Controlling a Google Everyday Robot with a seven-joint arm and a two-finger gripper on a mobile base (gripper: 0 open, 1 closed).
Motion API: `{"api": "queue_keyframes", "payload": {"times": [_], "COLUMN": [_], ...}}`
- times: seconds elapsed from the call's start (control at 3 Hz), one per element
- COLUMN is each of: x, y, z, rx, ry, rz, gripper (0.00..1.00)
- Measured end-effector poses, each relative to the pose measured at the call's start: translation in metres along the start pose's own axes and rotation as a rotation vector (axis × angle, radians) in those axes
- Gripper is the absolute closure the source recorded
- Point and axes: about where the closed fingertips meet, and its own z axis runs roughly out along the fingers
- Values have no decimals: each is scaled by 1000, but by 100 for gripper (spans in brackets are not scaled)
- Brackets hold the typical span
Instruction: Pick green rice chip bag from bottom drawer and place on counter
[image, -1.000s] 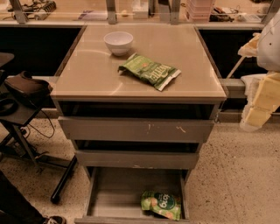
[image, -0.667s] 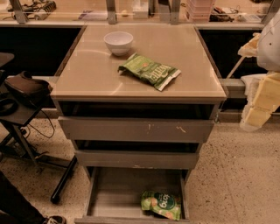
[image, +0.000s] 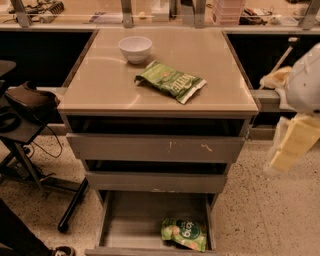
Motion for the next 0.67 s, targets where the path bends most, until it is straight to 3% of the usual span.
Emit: {"api": "queue_keyframes", "payload": {"times": [0.33, 0.67], "x": [-8, -29], "y": [39, 82], "z": [57, 136], "rx": [-47, -130], "ry": [-153, -312], "rz": [12, 64], "gripper": [0, 0]}}
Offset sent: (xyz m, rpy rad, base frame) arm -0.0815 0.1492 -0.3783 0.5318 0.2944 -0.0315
